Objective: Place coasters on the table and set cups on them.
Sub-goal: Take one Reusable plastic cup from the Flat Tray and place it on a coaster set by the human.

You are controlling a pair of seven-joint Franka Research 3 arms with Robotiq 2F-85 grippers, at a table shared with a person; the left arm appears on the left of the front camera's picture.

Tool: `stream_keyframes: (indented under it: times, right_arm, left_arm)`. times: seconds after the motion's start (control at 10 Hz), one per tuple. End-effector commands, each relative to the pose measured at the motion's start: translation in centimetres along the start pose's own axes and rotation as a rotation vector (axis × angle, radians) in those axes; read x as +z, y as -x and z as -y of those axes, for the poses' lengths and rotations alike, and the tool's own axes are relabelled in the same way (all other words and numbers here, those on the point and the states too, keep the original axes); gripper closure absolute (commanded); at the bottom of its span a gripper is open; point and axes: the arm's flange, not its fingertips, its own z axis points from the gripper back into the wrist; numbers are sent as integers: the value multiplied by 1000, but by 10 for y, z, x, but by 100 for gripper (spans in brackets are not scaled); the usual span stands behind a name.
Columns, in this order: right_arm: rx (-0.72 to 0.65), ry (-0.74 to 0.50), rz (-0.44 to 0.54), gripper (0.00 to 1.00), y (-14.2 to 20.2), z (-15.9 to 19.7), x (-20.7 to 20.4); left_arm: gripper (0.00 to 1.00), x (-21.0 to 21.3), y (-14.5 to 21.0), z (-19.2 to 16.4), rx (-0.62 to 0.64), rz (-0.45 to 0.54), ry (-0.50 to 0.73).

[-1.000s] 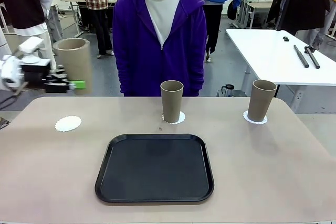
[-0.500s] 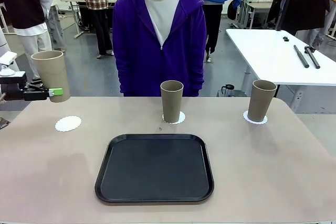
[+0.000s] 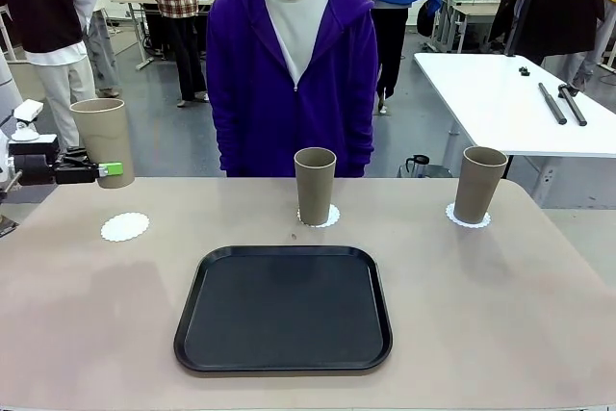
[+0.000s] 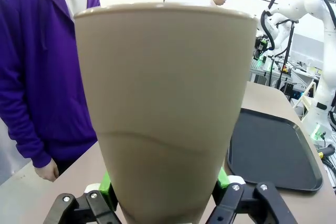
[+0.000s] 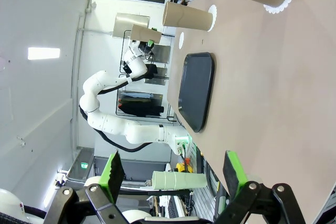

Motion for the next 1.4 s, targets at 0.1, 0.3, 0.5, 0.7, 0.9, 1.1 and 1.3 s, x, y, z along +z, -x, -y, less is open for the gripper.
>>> stream_keyframes:
  times: [0.1,0.3,0.5,0.7,0.9,1.1,1.3]
  right_arm:
    - [-8,-4,-2,0,1,-3,0]
    - [-8,-4,-2,0,1,-3,0]
    - [-8,-4,-2,0,1,-3,0]
    - [-8,-4,-2,0,1,-3,0]
    - [-8,-4,-2,0,1,-3,0]
    - [-8,-4,-2,0,1,-3,0]
    - [-8,-4,-2,0,1,-3,0]
  left_arm:
    - [19,1,0,2,0,3,-1]
    - [19,-4,9,0,-3,-30,124]
    - [19,6,27,-12,-33,19,232]
    - [19,14,43,-25,-54,81,216]
    - [19,12,58,-40,-39,74,182]
    - [19,4,72,-48,-26,59,182]
    - [19,-4,85,-51,-30,23,192]
